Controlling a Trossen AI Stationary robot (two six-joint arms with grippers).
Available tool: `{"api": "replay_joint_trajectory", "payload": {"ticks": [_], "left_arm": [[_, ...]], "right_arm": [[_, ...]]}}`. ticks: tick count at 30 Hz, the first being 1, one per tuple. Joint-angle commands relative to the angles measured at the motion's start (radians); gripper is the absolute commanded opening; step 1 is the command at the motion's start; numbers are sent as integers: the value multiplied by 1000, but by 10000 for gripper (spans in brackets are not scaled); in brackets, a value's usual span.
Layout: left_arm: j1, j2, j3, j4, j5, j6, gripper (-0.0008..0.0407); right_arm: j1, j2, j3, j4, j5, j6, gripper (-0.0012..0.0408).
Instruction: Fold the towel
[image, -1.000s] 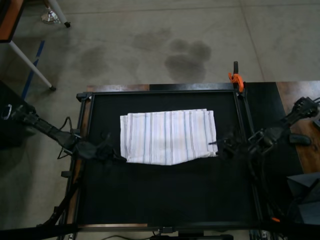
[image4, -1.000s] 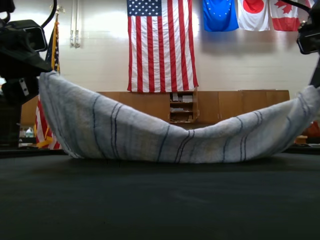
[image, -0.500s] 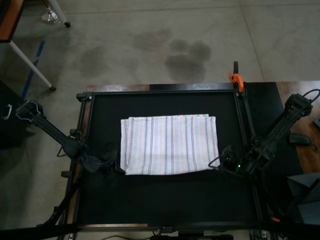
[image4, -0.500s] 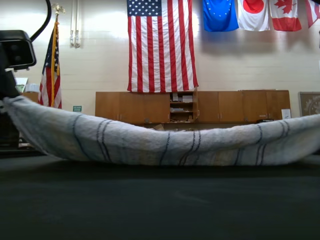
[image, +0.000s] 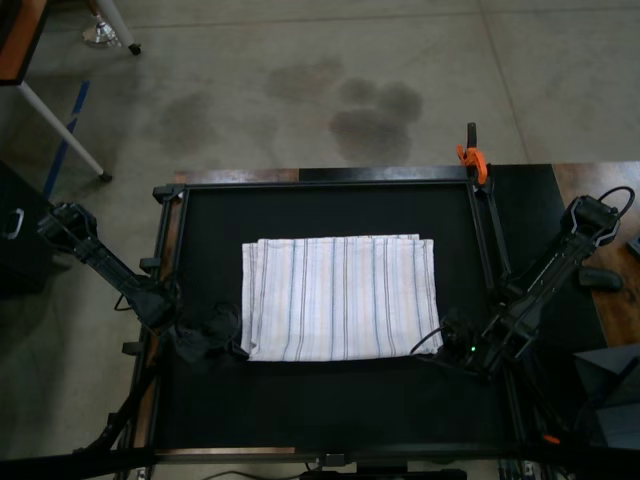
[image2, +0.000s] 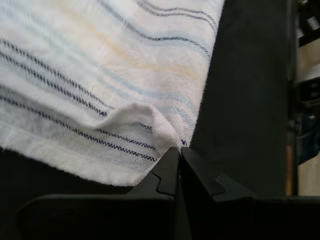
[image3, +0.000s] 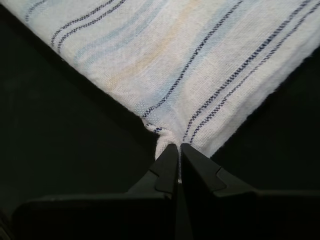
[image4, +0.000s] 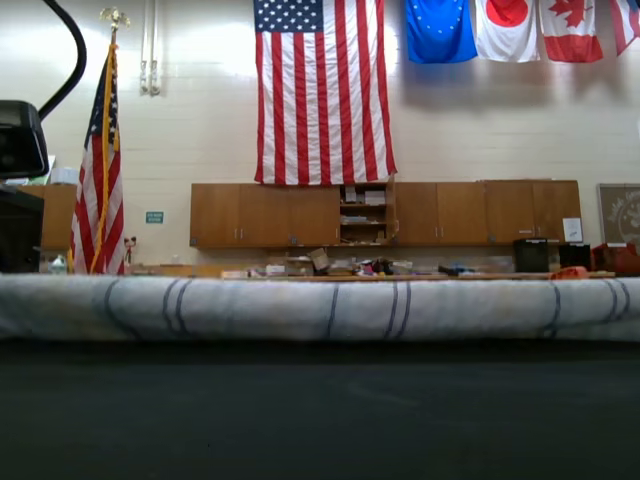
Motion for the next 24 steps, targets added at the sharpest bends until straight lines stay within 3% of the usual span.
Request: {"api": "replay_joint_trajectory", "payload": {"ticks": [1, 10, 17, 24], "left_arm": [[0, 20, 1, 26, 16, -5, 0], [0, 53, 1, 57, 52, -23, 0], [0, 51, 1, 58, 131, -32, 0], [0, 51, 1, 79, 166, -30, 16]], "right_arm": [[0, 10, 0, 23, -19, -2, 1], [14, 12, 0, 34, -91, 0, 5], [26, 19, 0, 34, -138, 24, 23], [26, 14, 0, -5, -147, 47, 95]]}}
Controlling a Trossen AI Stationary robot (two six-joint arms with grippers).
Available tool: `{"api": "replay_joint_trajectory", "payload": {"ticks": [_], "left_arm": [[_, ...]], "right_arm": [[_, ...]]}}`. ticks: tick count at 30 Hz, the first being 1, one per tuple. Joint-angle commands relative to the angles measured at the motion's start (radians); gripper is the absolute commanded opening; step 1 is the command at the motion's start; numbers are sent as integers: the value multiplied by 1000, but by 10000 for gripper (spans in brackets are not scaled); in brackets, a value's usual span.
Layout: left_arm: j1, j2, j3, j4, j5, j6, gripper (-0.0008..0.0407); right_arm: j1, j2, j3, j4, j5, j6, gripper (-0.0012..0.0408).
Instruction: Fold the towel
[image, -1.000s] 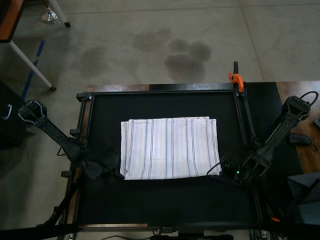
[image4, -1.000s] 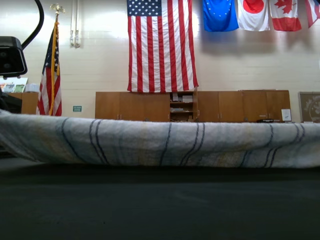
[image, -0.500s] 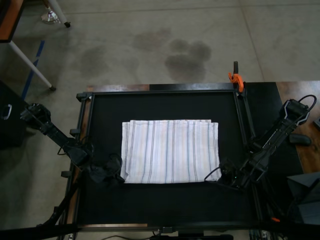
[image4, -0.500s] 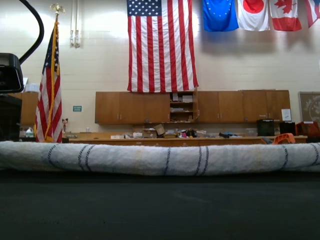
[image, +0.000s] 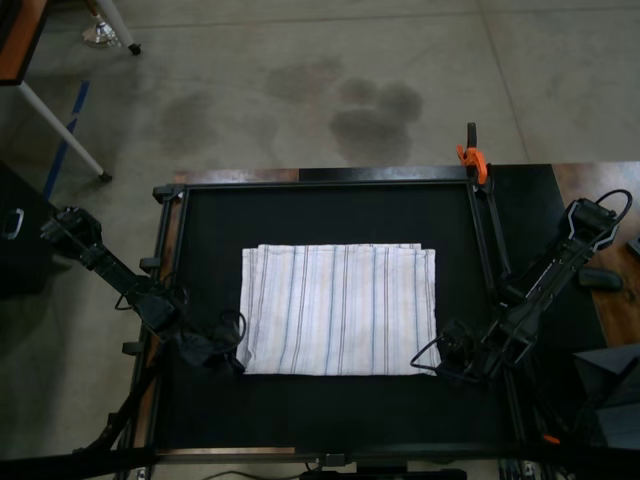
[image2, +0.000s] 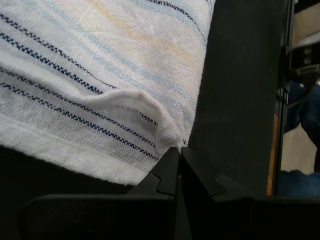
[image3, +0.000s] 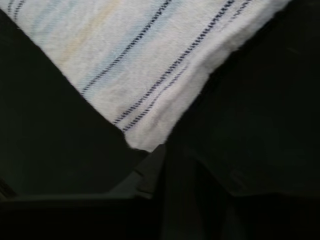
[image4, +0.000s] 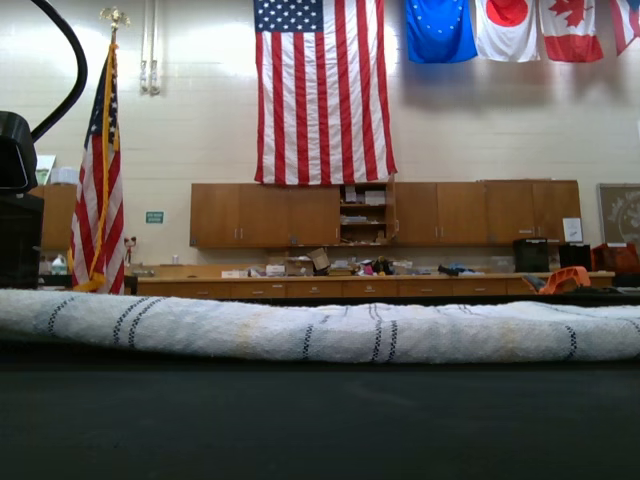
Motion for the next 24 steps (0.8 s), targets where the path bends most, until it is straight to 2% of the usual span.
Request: {"api": "replay_joint_trajectory", "payload": {"ticks": [1, 4, 8, 12, 14, 17, 21, 24], "left_arm": [[0, -1, 0, 30, 3, 6, 26], [0, -1, 0, 72, 8, 5, 71], [0, -1, 0, 95, 47, -5, 156], [0, -8, 0, 102, 66, -53, 233], [1, -23, 0, 109, 36, -54, 263], [2, -44, 5, 122, -149, -54, 284], [14, -66, 17, 77, -451, -47, 280], [72, -67, 15, 38, -560, -45, 273]], "right_arm": [[-1, -5, 0, -24, 3, 14, 110], [-1, -7, 0, -64, 3, 45, 153], [-1, -10, 0, -78, 3, 51, 199], [-1, -26, 0, -79, 11, 54, 218], [-1, -36, 0, -78, 35, 63, 218], [-1, -52, 0, -80, 80, 80, 213], [-5, -68, 0, -79, 116, 85, 202], [-13, -78, 0, -79, 133, 86, 196]]}}
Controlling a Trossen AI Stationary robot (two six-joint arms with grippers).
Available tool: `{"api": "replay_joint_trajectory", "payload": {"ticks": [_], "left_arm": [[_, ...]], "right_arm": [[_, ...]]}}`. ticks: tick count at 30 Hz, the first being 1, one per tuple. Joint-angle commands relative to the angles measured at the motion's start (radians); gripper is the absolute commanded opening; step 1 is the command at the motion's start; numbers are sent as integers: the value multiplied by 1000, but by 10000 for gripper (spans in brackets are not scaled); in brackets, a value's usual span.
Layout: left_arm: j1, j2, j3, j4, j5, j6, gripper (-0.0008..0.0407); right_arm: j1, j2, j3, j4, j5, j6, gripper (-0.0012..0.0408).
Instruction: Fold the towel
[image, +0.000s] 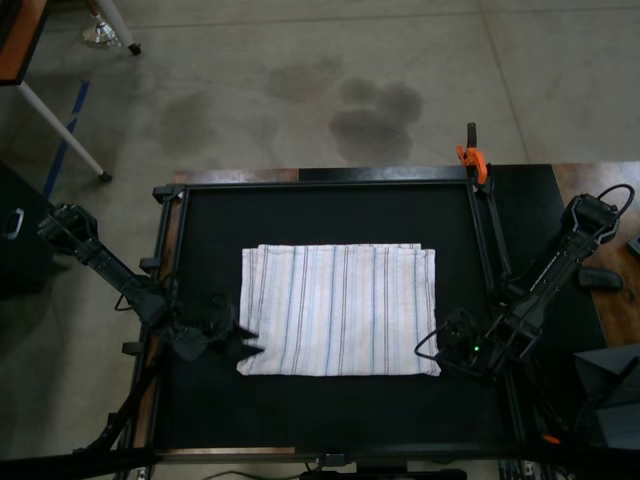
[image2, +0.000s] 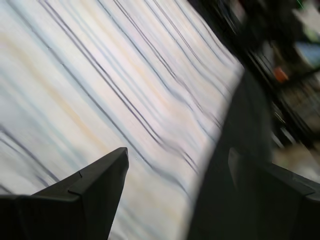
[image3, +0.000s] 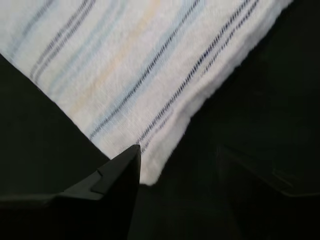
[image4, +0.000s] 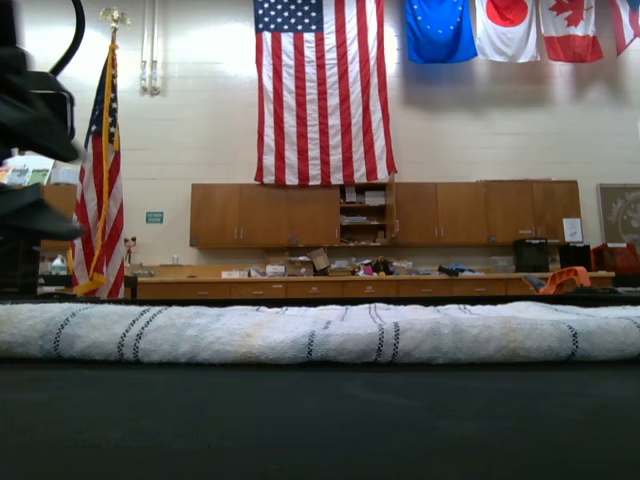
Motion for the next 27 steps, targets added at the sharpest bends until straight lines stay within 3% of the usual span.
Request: {"api": "replay_joint_trajectory", "payload": {"ticks": [1, 6, 9, 12, 17, 27], "left_arm": [[58, 2, -7, -20, -36, 3, 270], [277, 0, -14, -84, -30, 18, 255], [435, -19, -14, -109, 32, 85, 252], [605, -24, -14, -109, 135, 159, 252], [877, -5, 3, -109, 396, 300, 252], [1143, 5, 28, -113, 513, 495, 252]], "right_arm": [[-8, -6, 0, 1, 7, -2, 195], [-21, -21, 0, -3, 13, -3, 196], [-21, -32, 0, 1, 29, -2, 195], [-21, -38, 0, 0, 45, -3, 196], [-21, -43, 0, -5, 68, -3, 195], [-21, -43, 0, -6, 89, -3, 195]]}}
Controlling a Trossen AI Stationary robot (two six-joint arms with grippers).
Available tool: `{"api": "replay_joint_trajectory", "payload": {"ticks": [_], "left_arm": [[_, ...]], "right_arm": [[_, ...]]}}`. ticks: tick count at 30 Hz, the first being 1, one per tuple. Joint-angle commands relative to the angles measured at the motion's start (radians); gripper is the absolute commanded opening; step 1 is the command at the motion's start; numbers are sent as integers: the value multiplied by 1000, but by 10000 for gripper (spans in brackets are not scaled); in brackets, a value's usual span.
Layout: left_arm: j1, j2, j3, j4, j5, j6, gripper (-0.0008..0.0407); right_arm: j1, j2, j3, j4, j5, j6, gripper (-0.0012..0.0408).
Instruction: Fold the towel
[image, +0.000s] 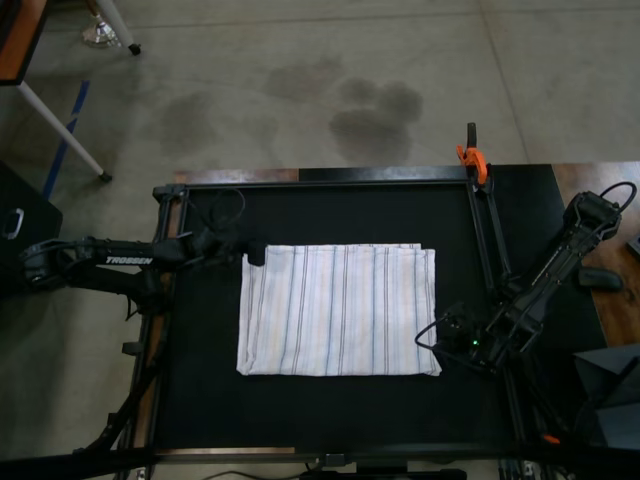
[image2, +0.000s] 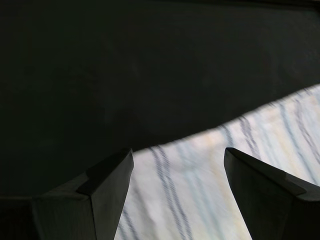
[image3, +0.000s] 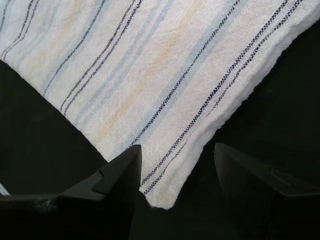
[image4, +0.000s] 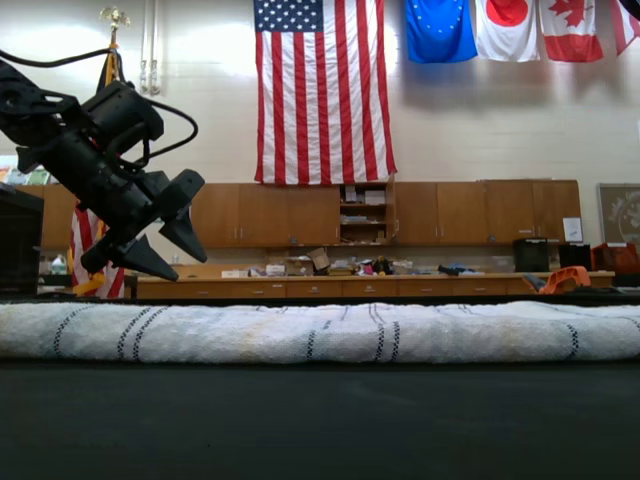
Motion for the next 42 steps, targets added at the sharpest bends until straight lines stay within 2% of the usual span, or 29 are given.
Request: {"api": "replay_joint_trajectory", "payload": {"ticks": [1, 4, 8, 19, 24, 32, 42], "left_arm": [[44, 7, -6, -1, 49, 24, 252], [75, 42, 2, 0, 120, 61, 252], [76, 126, 22, 3, 182, 92, 252], [77, 298, 103, 2, 195, 133, 252], [77, 328, 124, -3, 194, 140, 243], [77, 311, 128, -14, 193, 153, 155], [75, 293, 149, -39, 196, 154, 14]], "right_arm": [[0, 0, 0, 0, 5, -1, 195], [0, 0, 0, 0, 6, -1, 195], [0, 0, 0, 0, 12, 0, 195], [0, 0, 6, -1, 14, 0, 195], [0, 0, 6, 0, 15, 0, 195], [0, 0, 6, -1, 16, 0, 195], [0, 0, 6, 0, 16, 0, 195]]}}
